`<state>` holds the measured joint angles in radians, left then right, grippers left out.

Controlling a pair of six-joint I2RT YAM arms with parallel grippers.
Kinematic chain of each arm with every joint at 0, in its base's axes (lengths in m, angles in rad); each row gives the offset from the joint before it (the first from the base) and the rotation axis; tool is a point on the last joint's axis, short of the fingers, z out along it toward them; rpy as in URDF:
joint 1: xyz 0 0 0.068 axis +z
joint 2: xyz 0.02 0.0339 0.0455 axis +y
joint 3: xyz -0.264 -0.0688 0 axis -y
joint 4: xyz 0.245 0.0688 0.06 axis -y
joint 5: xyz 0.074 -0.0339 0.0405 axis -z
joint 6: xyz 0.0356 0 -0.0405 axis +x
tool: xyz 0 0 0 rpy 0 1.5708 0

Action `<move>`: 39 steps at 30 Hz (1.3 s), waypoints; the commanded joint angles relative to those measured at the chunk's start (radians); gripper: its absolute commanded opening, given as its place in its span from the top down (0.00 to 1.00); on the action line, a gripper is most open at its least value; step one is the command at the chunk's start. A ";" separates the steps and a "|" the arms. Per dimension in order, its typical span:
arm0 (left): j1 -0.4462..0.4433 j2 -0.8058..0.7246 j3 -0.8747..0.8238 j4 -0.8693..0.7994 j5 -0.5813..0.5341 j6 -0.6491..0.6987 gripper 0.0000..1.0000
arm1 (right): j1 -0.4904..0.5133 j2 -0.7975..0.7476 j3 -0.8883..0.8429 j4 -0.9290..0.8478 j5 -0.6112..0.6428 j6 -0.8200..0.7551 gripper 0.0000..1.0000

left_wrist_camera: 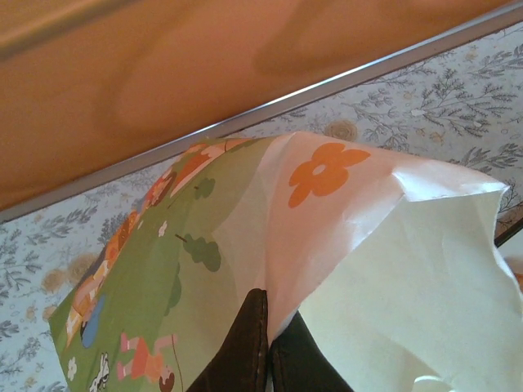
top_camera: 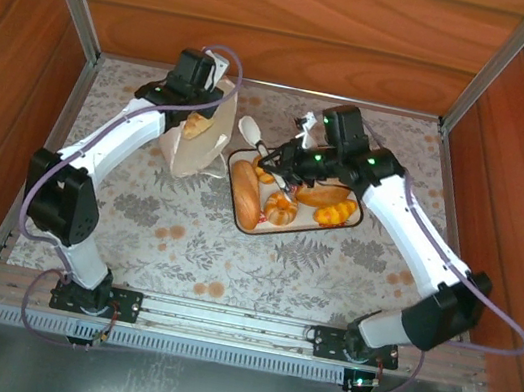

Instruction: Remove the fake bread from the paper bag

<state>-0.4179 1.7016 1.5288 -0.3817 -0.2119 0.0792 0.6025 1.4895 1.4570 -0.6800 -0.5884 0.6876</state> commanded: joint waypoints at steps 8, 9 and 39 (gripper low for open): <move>-0.027 0.054 0.087 0.009 -0.036 -0.005 1.00 | 0.079 0.232 0.203 -0.004 0.024 -0.042 0.73; -0.029 0.057 0.089 0.008 -0.038 -0.006 1.00 | 0.085 0.254 0.225 -0.007 0.029 -0.040 0.73; -0.051 0.080 0.108 0.009 -0.055 -0.091 1.00 | 0.126 0.756 0.686 -0.161 0.215 0.021 0.50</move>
<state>-0.4591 1.7748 1.6054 -0.3817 -0.2642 0.0170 0.7269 2.2269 2.1033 -0.8719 -0.3759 0.6792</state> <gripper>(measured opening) 0.061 0.498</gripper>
